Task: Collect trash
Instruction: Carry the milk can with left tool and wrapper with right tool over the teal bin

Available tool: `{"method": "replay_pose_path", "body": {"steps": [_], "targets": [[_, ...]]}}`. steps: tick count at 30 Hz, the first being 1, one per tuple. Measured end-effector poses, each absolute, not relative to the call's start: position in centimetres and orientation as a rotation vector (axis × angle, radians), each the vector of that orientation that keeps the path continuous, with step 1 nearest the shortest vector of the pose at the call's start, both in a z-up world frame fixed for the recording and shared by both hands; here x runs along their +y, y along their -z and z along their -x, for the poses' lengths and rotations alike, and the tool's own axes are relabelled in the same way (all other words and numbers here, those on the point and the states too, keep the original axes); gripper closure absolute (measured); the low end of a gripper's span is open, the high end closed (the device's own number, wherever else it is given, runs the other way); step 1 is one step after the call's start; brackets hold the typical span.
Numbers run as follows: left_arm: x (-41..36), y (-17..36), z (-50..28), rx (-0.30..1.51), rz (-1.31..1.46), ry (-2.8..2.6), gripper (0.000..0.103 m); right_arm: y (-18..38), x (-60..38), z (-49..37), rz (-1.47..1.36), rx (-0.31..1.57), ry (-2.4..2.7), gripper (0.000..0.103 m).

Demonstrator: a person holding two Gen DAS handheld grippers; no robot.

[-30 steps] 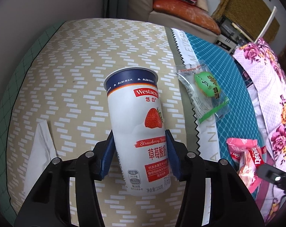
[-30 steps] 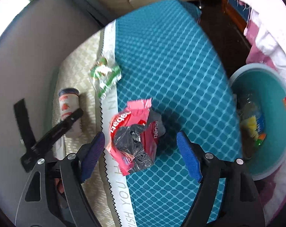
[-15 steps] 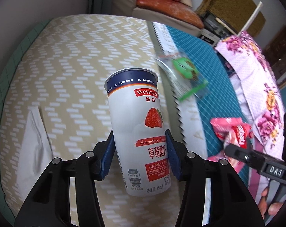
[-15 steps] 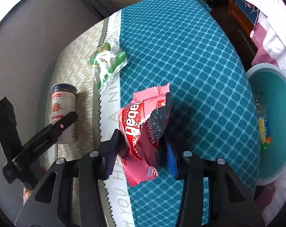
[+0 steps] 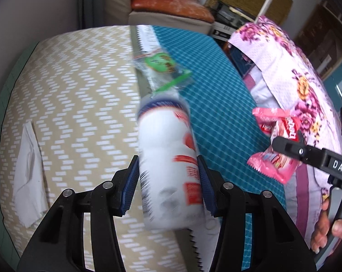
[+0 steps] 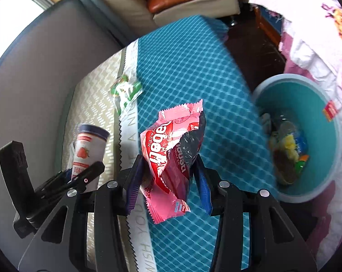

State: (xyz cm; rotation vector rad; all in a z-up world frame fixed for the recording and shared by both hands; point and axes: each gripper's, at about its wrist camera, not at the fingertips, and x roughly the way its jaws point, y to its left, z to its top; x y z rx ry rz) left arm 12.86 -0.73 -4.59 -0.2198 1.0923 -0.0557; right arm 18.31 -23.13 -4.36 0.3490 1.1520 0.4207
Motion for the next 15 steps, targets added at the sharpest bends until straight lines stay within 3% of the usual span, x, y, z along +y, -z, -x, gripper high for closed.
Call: {"method": "replay_pose_path", "body": {"steps": [4,7,10,12,14,15], "targets": [[-3.2,3.8,-12.7,1.084,0.176,0.085,0.053,3.5,-25.4,-17.5,-0.372,1.104,-0.402,0.061],[-4.8,3.8,-12.9,1.095,0.142,0.107,0.067,3.0,-27.2,-16.5,-0.382,1.086,-0.395,0.061],[-5.6,4.3,-13.0,1.114,0.12,0.102,0.067,3.1,-28.1,-15.8,-0.399,1.086,-0.404,0.061],[-5.6,4.3,-12.9,1.124,0.122,0.101,0.065,3.3,-28.4,-15.9,-0.4,1.088,-0.407,0.061],[-5.7,4.6,-12.9,1.143,0.133,0.118,0.047,3.4,-28.9,-15.7,-0.407,1.09,-0.411,0.061],[-5.9,4.8,-12.9,1.145,0.124,0.115,0.043,3.4,-29.0,-15.6,-0.411,1.089,-0.412,0.061]]}}
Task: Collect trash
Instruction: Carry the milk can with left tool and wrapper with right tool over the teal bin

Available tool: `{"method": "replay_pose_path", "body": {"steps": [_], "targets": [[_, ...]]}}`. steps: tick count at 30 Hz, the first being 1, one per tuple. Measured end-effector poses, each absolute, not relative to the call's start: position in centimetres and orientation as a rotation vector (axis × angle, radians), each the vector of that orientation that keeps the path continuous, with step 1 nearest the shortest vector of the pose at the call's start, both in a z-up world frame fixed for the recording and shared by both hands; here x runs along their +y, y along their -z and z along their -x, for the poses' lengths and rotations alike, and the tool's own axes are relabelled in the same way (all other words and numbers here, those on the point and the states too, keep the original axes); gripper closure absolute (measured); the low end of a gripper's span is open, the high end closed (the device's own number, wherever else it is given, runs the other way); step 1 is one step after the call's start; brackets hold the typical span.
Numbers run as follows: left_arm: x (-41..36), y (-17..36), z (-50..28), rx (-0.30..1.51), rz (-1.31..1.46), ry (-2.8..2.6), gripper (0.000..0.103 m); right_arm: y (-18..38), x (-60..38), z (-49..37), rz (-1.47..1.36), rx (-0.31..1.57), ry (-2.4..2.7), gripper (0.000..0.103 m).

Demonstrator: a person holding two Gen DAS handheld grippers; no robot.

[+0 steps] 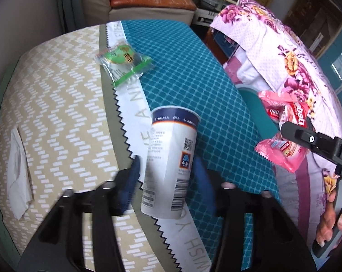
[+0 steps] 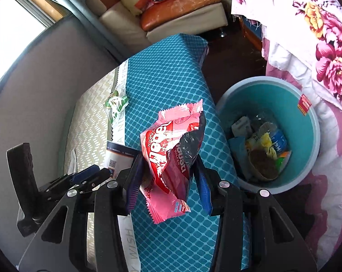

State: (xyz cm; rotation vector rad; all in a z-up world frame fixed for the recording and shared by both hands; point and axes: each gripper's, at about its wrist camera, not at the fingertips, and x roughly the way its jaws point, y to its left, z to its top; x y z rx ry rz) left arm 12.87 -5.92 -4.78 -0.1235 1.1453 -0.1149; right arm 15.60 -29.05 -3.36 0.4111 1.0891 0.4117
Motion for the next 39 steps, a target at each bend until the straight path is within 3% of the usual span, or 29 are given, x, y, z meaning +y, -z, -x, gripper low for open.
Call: {"method": "replay_pose_path", "body": {"steps": [2,9,10,11,39], "targets": [[-6.5,5.4,-12.8,1.151,0.083,0.1,0.037,3.5,-29.3,-15.5,-0.424,1.087,-0.413,0.061],[-6.7,8.0,-13.8,1.201,0.079,0.078,0.037,3.9,-29.9,-15.3,-0.441,1.09,-0.411,0.061],[-6.9,8.1,-13.9,1.199,0.077,0.08,0.038,4.0,-30.0,-15.3,-0.444,1.09,-0.408,0.061],[-7.1,8.0,-13.9,1.192,0.068,0.082,0.053,4.0,-30.1,-15.4,-0.446,1.09,-0.405,0.061],[-19.4,3.0,-15.4,1.09,-0.142,0.266,0.053,3.4,-40.8,-14.9,-0.603,0.963,-0.249,0.061]]}}
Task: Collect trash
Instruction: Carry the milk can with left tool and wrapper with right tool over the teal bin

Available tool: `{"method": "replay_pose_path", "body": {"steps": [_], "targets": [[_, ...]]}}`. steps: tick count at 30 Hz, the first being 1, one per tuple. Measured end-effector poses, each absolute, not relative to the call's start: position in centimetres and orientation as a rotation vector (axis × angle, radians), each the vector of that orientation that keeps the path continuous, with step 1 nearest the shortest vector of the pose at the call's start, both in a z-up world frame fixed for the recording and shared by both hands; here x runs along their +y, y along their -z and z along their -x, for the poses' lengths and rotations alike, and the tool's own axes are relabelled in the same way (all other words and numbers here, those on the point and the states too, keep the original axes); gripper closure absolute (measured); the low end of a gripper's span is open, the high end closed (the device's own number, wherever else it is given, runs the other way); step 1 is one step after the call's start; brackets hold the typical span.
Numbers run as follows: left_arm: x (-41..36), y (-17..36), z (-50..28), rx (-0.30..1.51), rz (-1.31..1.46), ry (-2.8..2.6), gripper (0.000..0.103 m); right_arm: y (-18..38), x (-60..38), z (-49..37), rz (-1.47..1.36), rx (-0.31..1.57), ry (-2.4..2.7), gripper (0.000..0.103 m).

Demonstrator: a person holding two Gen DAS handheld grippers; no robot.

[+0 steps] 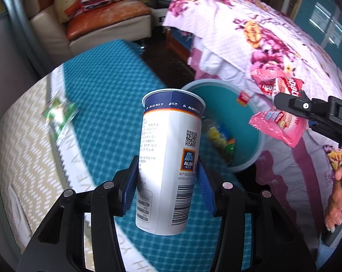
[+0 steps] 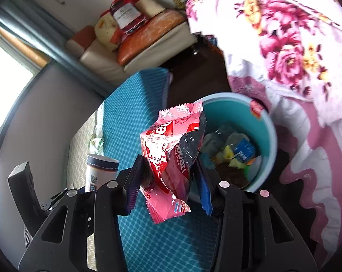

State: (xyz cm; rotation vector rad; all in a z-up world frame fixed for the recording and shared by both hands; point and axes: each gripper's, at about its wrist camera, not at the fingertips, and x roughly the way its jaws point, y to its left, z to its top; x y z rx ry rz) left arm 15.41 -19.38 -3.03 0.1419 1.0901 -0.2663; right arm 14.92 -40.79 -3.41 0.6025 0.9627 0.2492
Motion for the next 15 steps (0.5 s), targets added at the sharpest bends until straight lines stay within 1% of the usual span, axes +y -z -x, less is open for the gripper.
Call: {"method": "replay_pose_path", "body": {"steps": [6,15], "targets": [[-22.9,3.4,-16.6,1.098,-0.168,0.323,0.053,3.7,-44.0,-14.7,-0.628,0.949,-0.193,0.061],[-26.5,5.8,-18.1,1.151,-0.209,0.364,0.053,4.7,-46.4,-15.1,-0.639,0.961,-0.152,0.061]]}}
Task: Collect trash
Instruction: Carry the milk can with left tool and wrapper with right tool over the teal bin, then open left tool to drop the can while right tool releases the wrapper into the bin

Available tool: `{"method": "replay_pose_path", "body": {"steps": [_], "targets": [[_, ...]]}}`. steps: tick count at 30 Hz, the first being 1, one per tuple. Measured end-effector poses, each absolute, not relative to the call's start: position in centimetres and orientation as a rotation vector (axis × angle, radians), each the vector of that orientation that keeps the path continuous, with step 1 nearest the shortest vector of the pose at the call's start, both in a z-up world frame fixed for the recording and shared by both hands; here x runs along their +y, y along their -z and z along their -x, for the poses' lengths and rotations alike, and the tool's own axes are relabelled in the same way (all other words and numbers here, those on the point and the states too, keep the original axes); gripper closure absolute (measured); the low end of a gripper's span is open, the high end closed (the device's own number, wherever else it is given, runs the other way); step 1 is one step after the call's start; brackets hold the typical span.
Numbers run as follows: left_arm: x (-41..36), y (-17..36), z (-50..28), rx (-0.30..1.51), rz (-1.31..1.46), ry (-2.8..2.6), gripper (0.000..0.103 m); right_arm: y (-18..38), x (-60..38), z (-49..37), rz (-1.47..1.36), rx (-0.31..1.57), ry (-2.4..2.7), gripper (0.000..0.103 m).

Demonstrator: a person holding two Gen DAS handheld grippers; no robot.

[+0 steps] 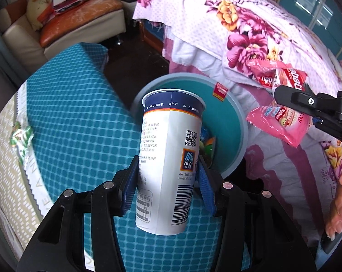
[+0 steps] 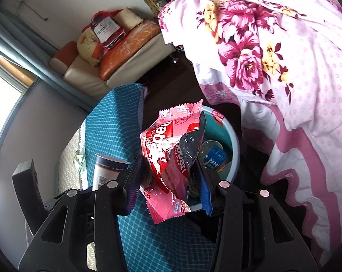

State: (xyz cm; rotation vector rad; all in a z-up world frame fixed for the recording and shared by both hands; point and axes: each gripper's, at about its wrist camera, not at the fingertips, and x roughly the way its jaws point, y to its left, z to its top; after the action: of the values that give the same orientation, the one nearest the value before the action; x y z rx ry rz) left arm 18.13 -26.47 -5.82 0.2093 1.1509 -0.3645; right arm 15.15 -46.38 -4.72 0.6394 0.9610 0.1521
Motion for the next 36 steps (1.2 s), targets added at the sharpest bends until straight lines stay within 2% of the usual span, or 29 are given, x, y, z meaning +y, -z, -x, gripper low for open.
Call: {"method": "replay_pose_path", "body": {"steps": [10,13,17,22,36], "targets": [[-27.8,7.2,-20.2,1.167,-0.218,0.358,0.051,5.9,-46.4,-16.3,-0.624,1.001,-0.129,0.061],[-27.6,7.5,-20.6,1.169,-0.208,0.343,0.031,6.1,-46.2,-16.5,-0.619,1.009,-0.124,0.061],[-26.9,7.3,-20.6,1.156,-0.189,0.33,0.019,6.4,-46.0,-16.9,-0.612,1.019,-0.118,0.061],[-25.8,6.6,-20.5,1.136,-0.153,0.315,0.015,6.7,-45.6,-17.3,-0.603,1.035,-0.113,0.061],[-21.7,6.3,-20.2,1.145,-0.066,0.27,0.012,6.9,-43.5,-18.0,-0.564,1.067,-0.12,0.061]]}}
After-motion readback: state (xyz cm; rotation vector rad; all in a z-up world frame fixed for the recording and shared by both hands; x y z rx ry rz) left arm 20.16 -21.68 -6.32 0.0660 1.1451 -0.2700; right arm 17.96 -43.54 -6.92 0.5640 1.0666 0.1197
